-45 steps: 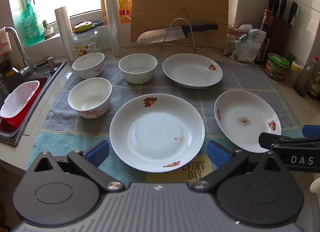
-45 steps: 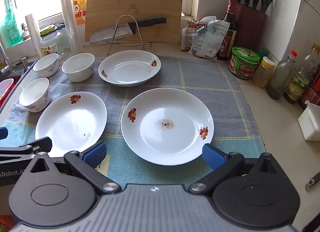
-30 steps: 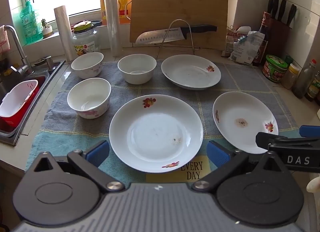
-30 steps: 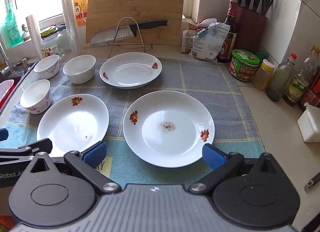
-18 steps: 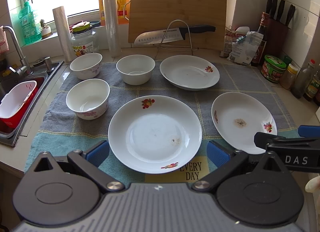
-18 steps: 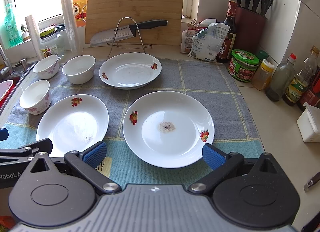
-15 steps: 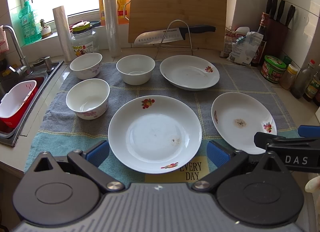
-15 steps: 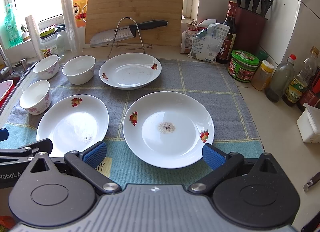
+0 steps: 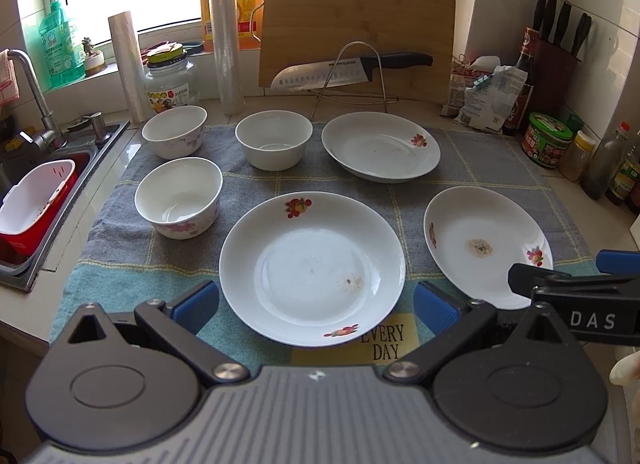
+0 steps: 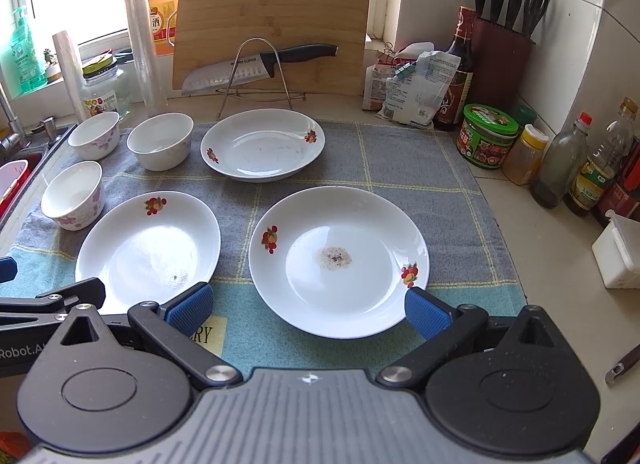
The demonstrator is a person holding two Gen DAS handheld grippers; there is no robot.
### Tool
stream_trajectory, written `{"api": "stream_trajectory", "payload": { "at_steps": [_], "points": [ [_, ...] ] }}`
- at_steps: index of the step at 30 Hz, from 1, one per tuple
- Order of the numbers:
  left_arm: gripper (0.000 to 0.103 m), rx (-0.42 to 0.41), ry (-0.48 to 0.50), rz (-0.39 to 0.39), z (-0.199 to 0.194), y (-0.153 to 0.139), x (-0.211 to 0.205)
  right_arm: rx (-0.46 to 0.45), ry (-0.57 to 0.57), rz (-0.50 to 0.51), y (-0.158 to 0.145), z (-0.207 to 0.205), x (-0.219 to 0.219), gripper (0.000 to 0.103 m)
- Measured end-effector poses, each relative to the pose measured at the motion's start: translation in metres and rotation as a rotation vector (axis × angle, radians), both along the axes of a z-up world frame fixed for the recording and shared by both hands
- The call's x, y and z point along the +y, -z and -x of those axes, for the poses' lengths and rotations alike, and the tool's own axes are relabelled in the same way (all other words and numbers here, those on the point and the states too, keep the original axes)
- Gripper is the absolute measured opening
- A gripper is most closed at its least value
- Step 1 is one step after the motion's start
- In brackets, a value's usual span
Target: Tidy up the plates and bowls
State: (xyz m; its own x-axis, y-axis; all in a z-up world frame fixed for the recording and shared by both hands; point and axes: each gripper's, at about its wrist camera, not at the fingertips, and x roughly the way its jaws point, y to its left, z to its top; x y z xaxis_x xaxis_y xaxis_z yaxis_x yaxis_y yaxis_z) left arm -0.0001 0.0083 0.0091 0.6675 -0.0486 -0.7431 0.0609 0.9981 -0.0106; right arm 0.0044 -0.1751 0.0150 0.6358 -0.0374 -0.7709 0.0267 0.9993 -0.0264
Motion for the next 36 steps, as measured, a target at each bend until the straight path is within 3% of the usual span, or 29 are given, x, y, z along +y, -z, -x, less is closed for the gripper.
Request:
{"api": "stream_trajectory", "payload": {
  "at_steps": [36],
  "points": [
    [0.102,0.004,0.003,0.017,0.0026,-0.0004,0.0059,-0.006,0.005,0.014,-0.0042,0.0035,0.0028,0.103]
  ]
}}
